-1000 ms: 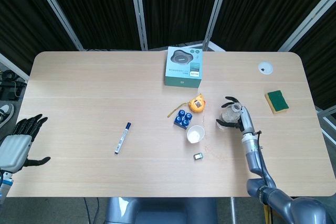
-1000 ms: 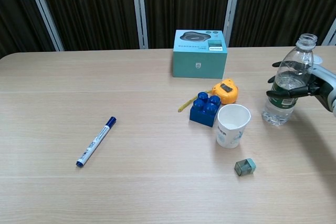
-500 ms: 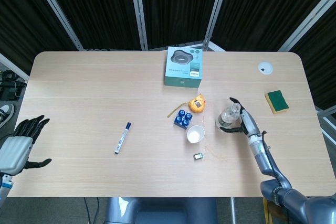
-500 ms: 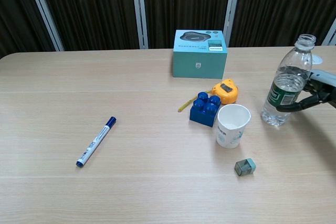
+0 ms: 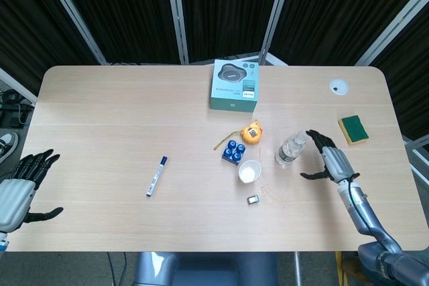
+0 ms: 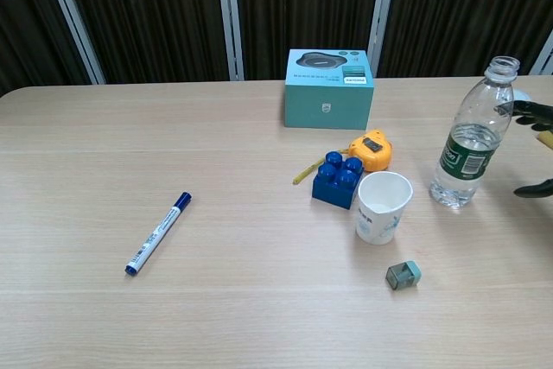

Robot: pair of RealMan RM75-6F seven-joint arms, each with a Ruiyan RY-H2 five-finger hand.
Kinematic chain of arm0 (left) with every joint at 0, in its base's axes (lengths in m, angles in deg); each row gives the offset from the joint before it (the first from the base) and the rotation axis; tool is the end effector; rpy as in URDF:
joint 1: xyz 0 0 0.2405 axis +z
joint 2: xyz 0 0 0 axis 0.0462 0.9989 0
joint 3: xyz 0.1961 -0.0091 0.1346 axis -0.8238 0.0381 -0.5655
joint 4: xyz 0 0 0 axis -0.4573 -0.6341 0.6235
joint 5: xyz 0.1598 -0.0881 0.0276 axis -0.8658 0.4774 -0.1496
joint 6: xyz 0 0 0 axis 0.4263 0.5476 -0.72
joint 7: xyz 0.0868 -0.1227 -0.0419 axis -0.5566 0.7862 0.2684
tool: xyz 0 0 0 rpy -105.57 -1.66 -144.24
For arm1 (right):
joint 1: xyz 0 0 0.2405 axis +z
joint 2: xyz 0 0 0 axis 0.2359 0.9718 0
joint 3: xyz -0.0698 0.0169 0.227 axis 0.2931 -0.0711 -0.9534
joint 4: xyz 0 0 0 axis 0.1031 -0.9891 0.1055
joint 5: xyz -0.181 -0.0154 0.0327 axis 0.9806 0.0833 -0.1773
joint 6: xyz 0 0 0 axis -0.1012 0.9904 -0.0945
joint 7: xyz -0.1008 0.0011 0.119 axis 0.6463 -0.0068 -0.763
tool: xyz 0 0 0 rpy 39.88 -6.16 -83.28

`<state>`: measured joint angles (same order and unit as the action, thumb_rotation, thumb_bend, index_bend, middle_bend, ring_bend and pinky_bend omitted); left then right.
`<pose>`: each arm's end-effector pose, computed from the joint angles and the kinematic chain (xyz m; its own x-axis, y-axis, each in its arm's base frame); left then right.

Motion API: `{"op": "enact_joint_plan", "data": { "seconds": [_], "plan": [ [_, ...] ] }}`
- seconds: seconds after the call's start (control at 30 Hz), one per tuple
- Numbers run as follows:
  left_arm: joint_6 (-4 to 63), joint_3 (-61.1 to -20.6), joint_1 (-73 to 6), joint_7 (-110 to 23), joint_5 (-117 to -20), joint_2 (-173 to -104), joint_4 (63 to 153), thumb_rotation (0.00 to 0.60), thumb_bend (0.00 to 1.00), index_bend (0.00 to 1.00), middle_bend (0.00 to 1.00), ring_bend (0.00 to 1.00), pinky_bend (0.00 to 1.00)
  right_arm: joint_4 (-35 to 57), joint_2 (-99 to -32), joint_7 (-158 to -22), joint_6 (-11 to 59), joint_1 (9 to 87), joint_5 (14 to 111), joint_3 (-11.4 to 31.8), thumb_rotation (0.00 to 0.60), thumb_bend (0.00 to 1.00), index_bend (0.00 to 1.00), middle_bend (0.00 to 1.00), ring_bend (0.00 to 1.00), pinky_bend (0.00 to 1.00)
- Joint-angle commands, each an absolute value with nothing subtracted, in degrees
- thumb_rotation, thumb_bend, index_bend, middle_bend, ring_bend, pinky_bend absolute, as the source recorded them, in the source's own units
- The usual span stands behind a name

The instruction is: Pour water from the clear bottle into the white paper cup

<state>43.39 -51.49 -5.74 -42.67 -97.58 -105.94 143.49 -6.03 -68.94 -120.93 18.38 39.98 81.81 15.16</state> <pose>-0.2422 0.1816 0.1871 0.3718 0.1839 0.9099 0.9273 -0.1196 -0.3548 -0.2996 -0.3165 0.0634 0.0882 -0.2759 0.9571 -0.9956 -0.0549 0.0759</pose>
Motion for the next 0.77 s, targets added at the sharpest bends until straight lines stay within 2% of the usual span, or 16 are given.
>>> {"op": "enact_joint_plan", "data": {
  "seconds": [0.03, 0.3, 0.53, 0.77],
  "plan": [
    [44.6, -51.5, -5.2, -42.5, -98.2, -105.7, 143.3, 0.6, 0.0, 0.0, 0.0, 0.0, 0.0, 0.2, -63.3, -111.2, 24.2, 35.3, 80.5, 16.2, 0.6, 0.0, 0.0, 0.0, 0.0, 0.0],
    [46.6, -51.2, -4.3, -44.7, -99.0, -107.1, 142.4, 0.6, 0.0, 0.0, 0.0, 0.0, 0.0, 12.4, -55.4, -101.1, 36.8, 26.8, 78.9, 16.2, 0.6, 0.0, 0.0, 0.0, 0.0, 0.0],
    [49.6, -50.6, -3.6, -45.6, -101.0, -108.6, 140.6, 0.6, 0.0, 0.0, 0.0, 0.0, 0.0, 26.3, -48.5, -96.5, 44.7, 22.7, 82.7, 17.1, 0.6, 0.0, 0.0, 0.0, 0.0, 0.0],
    [50.4, -49.9, -3.5, -44.8, -100.8, -108.9, 140.0, 0.6, 0.0, 0.0, 0.0, 0.0, 0.0, 30.7, -47.2, -90.7, 48.4, 21.0, 84.5, 16.9, 0.6, 0.0, 0.0, 0.0, 0.0, 0.0]
  ]
}}
